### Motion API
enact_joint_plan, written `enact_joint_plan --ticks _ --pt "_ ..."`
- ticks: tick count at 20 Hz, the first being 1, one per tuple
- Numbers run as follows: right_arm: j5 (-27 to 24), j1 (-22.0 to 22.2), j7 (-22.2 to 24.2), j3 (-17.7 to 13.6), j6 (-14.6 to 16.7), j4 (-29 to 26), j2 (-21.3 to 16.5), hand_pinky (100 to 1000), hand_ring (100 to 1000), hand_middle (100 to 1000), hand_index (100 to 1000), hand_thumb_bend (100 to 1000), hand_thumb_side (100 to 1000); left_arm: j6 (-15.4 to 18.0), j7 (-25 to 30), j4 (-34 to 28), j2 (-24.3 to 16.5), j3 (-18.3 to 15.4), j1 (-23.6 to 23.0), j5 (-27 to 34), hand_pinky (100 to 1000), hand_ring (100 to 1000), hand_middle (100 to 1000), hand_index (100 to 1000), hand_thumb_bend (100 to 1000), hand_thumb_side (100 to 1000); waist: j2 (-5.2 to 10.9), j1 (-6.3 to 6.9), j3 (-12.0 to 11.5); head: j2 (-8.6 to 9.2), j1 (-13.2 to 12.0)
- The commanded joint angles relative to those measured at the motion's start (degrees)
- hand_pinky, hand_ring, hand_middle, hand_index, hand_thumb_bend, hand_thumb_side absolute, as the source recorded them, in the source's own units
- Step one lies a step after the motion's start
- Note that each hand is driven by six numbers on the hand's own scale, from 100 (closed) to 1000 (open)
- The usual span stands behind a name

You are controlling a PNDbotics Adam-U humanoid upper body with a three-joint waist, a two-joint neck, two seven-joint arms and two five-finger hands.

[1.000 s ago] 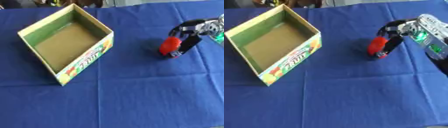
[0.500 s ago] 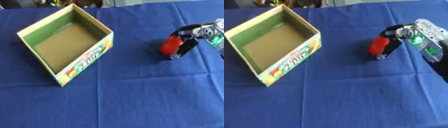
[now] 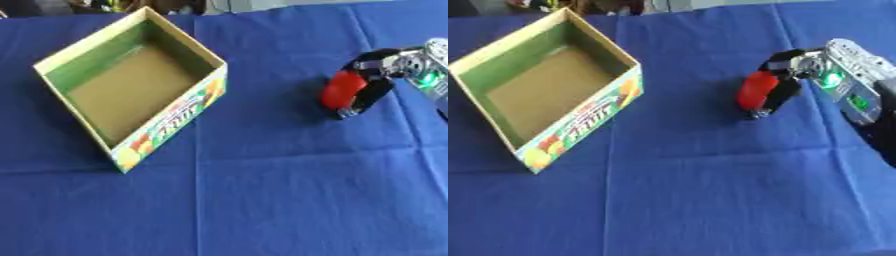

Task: Pick up objects on the table and place them in the box.

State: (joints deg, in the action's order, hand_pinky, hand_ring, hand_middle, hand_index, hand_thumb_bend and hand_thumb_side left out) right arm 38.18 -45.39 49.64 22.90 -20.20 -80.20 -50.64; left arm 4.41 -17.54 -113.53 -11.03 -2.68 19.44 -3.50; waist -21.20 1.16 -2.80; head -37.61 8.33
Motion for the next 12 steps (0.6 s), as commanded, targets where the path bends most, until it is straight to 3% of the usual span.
enact_joint_plan --ticks 1,8,12 --pt "-0.99 -0.68 1.03 -0.8 -2.52 -0.62 -0.98 480 682 788 897 430 434 -0.01 0.1 -1.06 -0.35 0.09 0.74 0.05 607 837 781 788 100 1000 0.94 0.02 -0.04 0.4 0.15" --pt "-3.42 -0.57 -0.91 -0.73 -3.61 -1.5 -1.06 446 664 759 861 369 413 -0.07 0.19 -1.06 -0.3 0.14 0.81 0.06 606 839 782 787 100 1000 0.93 0.16 0.02 0.38 0.21" --pt "-4.4 -0.45 -2.18 -0.69 -4.19 -2.06 -1.17 419 658 737 837 283 397 -0.06 0.27 -1.06 -0.33 0.17 0.82 0.04 606 839 782 784 100 1000 0.92 0.19 0.09 0.36 0.24"
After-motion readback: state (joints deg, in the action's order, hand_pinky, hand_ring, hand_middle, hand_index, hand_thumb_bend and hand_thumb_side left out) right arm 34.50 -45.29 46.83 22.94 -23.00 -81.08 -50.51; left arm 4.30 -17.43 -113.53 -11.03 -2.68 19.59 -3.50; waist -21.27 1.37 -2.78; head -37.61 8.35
